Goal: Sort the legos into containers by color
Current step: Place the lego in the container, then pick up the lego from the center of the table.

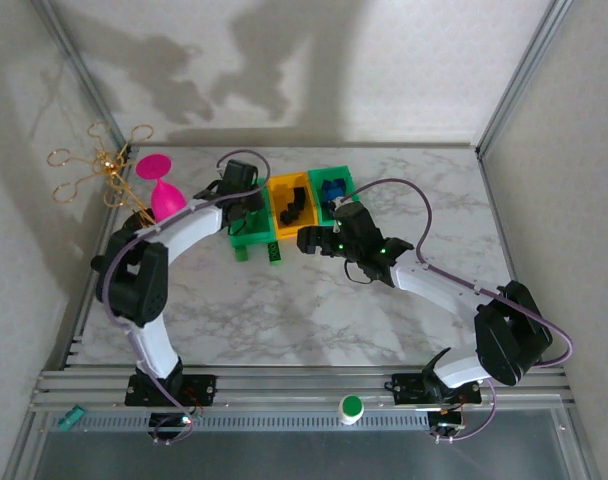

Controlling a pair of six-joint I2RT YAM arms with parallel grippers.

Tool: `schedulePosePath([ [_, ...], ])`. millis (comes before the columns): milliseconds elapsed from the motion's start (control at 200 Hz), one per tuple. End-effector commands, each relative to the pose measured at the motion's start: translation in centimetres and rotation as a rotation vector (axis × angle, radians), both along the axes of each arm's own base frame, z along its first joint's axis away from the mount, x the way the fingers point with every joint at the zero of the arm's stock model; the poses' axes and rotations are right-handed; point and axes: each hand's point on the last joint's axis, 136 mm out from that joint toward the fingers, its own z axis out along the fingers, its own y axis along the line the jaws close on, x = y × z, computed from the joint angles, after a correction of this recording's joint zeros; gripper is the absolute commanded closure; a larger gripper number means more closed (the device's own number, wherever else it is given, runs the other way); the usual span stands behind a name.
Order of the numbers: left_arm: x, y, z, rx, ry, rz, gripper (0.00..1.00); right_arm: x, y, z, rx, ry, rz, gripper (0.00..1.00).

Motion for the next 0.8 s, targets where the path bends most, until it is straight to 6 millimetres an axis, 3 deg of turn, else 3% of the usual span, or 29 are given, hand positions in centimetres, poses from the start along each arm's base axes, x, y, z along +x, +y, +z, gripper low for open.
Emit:
schedulePosePath([
  [0,-2.4,-0.8,1.5,-0.042,-0.028,-0.021,0.5,-0.2,-0.4,0.5,0.025,-0.013,-0.005,0.01],
  [165,-6.5,-2.4,0.7,-0.051,-0.006,-0.088,0.48,-0.9,-0.5,-0.4,0.035,0.014,0.006,0.01],
  [385,-11.1,-5.4,-2.4,-0.021,0.071,-0.17,0.42,-1.5,-0.1,-1.7,0.065,0.036,0.031,0.01],
  [536,-11.5,-6.7,-4.7,-0.018,0.103,-0.169,0.35,-1.3,0.0,-1.8,0.083,0.034,0.024,0.01],
  [796,-10.6,-7.6,-7.9,0.01,0.142,-0.14,0.34,-1.1,-1.1,-0.7,0.074,0.008,-0.012,0.01],
])
